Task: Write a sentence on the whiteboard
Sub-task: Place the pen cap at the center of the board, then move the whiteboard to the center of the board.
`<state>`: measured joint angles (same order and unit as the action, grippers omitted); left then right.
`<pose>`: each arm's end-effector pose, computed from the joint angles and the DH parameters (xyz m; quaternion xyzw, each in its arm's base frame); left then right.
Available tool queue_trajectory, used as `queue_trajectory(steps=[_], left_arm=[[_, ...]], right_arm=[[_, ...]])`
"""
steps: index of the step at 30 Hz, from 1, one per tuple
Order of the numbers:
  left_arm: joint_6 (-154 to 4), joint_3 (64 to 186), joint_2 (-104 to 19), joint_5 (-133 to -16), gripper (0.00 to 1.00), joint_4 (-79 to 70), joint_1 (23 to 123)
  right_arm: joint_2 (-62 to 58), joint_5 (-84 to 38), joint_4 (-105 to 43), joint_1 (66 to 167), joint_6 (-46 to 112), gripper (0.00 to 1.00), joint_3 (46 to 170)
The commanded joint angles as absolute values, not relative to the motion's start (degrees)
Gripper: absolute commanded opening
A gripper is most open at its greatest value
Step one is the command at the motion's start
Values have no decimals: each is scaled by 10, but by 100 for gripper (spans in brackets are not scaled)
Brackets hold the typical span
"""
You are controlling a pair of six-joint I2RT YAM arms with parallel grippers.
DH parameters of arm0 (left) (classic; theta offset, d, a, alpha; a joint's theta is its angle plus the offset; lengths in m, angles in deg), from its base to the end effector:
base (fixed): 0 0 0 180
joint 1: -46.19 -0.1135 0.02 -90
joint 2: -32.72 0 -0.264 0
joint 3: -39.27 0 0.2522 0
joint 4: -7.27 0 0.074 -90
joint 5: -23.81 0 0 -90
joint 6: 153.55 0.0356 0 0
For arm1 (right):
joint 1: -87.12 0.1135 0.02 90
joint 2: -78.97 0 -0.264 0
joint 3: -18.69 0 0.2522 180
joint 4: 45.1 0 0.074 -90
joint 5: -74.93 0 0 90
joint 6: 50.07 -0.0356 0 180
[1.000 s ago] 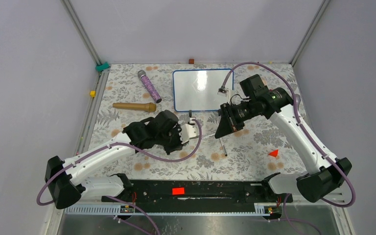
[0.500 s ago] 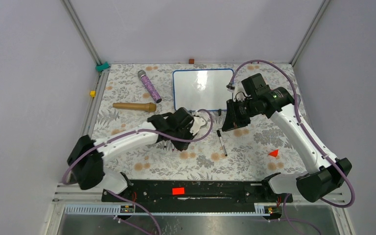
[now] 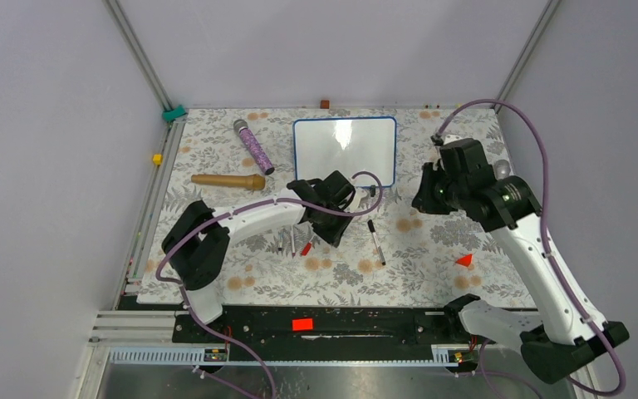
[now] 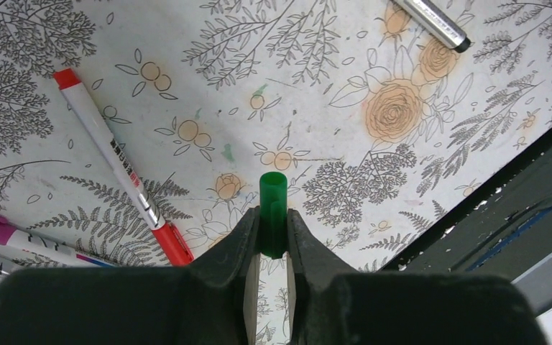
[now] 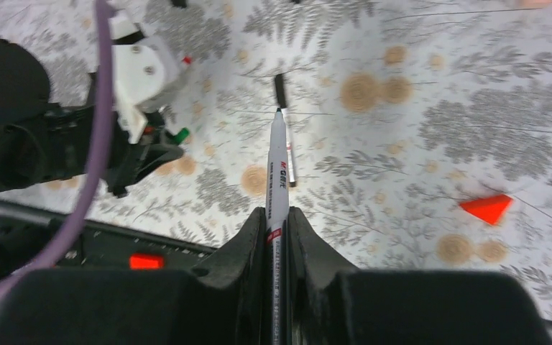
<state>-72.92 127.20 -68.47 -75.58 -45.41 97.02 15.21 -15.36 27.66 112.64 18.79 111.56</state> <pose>0.2236 -0.2837 0.2150 0.3610 0.9056 -0.1734 0.1396 0.1830 0.0876 0.3973 -0.0361 0.9186 0.1580 0.3604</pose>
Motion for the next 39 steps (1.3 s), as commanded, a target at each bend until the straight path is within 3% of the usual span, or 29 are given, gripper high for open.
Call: queue_trajectory(steps=[1,6,9,10,11,12,13,27,31,39], left_arm=[[-751,1284,-693,-752,15,-442,958],[-757,1266,-697,-740,24,-427,955],[-773,1251,-678,-700,35,-411,954],[-777,1243,-665,-691,49,-398,955],[-781,1233,-649,-684,76,-387,954],[-783,1227,-635,-677,96,-377,954],[-785,1222,-621,-673,98,-373,954],[-813,1190,-459,-700,98,-371,918],[-843,1148,-413,-718,97,-340,905],[-850,1136,-350,-630,99,-379,869]], right_arm=[[199,-25,269,1124,171,0,1084],[228,1,246,1125,159,0,1056],[233,3,232,1124,151,0,1052],[233,4,231,1124,149,0,1053],[232,5,231,1125,148,0,1053],[233,6,232,1124,147,0,1051],[235,7,231,1124,145,0,1049],[220,87,318,1124,-71,0,1024],[198,37,341,1124,-97,0,1033],[199,42,377,1124,-59,0,1024]])
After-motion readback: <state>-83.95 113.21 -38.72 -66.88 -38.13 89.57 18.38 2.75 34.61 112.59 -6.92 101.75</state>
